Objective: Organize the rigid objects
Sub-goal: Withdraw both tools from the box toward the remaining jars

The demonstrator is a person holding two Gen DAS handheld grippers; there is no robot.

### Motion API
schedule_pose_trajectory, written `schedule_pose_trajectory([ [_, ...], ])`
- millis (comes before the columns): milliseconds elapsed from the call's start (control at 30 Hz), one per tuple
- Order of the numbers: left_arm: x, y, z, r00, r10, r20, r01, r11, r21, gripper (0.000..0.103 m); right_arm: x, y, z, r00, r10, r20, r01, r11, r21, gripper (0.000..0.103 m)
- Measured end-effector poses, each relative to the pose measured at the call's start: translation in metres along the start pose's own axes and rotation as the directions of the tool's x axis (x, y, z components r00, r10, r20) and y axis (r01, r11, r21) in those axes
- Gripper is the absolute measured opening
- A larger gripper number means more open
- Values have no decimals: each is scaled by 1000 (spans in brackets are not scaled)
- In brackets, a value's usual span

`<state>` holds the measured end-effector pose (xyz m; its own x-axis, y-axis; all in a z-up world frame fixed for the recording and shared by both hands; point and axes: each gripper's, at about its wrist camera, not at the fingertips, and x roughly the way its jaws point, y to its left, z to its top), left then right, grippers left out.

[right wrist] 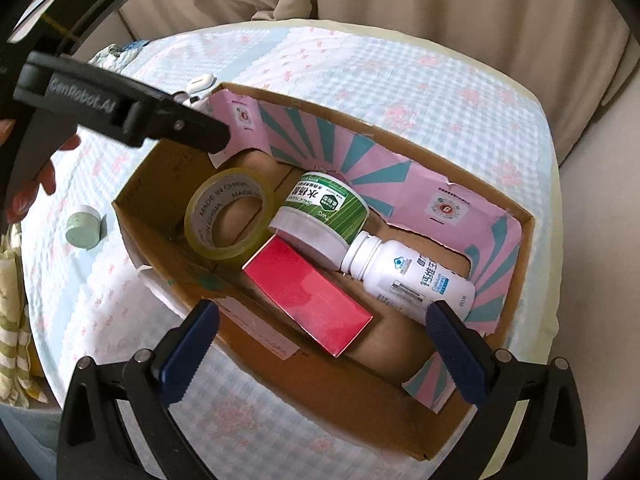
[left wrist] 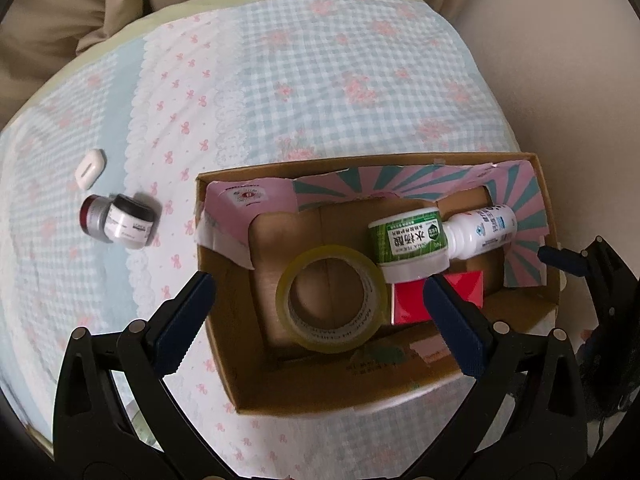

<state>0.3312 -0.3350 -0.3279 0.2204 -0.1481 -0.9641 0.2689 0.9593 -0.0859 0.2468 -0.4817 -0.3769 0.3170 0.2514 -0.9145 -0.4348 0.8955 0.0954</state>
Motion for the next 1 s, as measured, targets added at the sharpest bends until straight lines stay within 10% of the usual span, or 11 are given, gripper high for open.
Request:
schedule_pose_trajectory([
  [600,-147,44,-88,992,20,128,-4,992,-126,103,-116,35,29,992,-61,110,57,997,45,103],
  [1000,-232,147,-186,976,123,179,-48,926,-374,103,-166,116,69,983,-59,171,54,998,31,103],
])
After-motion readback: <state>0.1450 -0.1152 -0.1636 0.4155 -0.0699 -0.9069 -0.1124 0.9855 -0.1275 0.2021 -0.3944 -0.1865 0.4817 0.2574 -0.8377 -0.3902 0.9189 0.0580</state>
